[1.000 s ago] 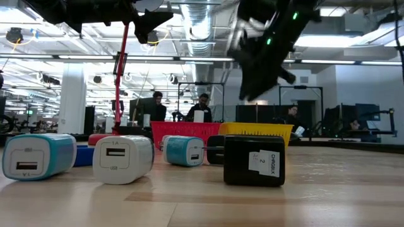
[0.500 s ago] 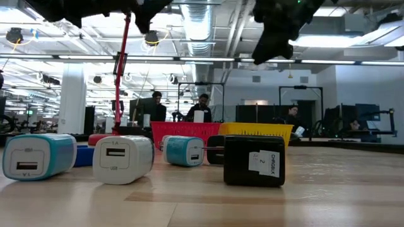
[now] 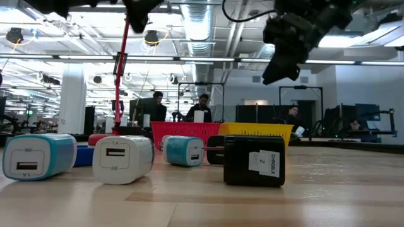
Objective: Pick & Place Office items
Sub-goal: Put the purple charger adapter into the red bin
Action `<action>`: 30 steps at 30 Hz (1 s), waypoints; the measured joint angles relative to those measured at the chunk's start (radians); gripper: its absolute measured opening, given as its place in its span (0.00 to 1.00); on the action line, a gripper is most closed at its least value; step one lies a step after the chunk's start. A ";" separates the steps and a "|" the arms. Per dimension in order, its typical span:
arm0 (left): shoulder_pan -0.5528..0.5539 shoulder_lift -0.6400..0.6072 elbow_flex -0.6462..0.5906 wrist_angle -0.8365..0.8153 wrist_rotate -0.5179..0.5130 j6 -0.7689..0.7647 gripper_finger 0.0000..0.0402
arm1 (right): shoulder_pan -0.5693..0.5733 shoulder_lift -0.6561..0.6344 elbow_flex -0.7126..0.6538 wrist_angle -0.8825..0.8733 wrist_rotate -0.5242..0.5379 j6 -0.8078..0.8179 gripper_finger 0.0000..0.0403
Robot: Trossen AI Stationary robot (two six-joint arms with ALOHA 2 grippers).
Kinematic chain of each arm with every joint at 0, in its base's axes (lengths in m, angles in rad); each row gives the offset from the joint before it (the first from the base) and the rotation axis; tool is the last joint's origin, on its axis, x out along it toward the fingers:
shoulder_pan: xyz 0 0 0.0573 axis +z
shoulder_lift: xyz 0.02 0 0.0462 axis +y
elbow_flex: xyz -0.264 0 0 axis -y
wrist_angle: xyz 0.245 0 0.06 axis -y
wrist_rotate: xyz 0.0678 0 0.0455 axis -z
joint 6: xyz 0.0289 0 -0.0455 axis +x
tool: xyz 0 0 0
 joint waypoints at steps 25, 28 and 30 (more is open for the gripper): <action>-0.269 0.368 -0.001 -0.214 -0.979 -0.026 0.73 | 0.000 0.004 -0.058 0.105 0.005 0.108 0.28; -0.280 0.463 -0.001 -0.153 -1.036 -0.082 0.73 | 0.000 0.004 -0.058 0.104 0.006 0.108 0.28; -0.287 0.518 -0.001 -0.107 -1.070 -0.091 0.73 | 0.000 0.004 -0.058 0.103 0.007 0.109 0.28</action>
